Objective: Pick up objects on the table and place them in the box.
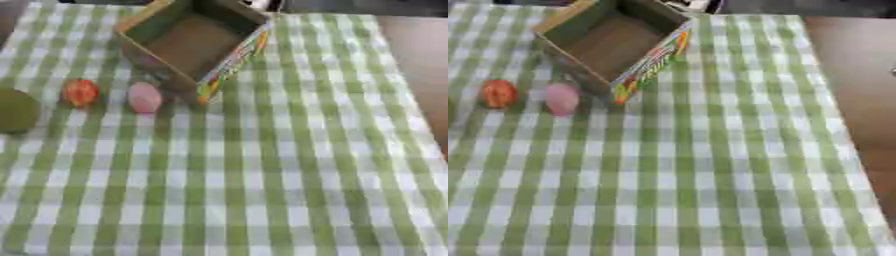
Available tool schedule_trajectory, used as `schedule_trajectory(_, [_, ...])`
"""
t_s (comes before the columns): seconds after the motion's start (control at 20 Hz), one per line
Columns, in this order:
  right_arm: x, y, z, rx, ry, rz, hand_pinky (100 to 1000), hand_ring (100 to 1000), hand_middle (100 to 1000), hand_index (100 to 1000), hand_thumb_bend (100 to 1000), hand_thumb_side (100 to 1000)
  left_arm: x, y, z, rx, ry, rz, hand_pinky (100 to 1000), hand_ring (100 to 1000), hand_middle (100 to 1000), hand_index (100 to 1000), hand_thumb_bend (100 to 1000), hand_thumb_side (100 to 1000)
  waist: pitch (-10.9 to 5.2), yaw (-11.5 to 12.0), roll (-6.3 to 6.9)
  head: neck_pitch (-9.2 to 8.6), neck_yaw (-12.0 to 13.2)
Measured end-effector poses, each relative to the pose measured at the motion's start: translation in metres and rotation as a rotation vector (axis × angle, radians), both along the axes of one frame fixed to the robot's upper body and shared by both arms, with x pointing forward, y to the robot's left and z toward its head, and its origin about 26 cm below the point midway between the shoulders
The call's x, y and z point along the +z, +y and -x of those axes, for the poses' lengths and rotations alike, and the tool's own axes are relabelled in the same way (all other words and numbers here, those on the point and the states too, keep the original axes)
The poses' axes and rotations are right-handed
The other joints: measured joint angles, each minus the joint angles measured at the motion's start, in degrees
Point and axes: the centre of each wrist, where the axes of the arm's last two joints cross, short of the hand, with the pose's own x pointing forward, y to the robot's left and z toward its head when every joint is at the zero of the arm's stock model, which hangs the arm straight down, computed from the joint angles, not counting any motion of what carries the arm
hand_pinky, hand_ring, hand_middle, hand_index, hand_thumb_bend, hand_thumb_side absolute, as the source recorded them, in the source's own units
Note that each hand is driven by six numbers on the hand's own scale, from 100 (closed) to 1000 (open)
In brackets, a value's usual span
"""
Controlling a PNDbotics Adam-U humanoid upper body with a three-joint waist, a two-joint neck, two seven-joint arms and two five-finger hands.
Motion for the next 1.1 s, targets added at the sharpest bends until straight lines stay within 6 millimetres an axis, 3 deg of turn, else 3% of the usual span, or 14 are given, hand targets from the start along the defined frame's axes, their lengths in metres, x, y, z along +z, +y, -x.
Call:
schedule_trajectory(0.6, [0.000,0.000,0.000,-0.001,0.000,-0.001,771,768,575,842,100,529,0.012,-0.013,-0.008,-0.088,-0.066,0.099,605,595,651,821,103,328,-0.28,-0.11,-0.09,-0.01,0.26])
schedule_trajectory(1.1, [-0.002,-0.001,0.000,-0.004,0.005,-0.003,771,768,575,842,100,530,0.008,-0.007,-0.005,0.024,0.083,-0.069,668,636,710,867,151,347,-0.28,-0.01,0.14,0.56,1.20])
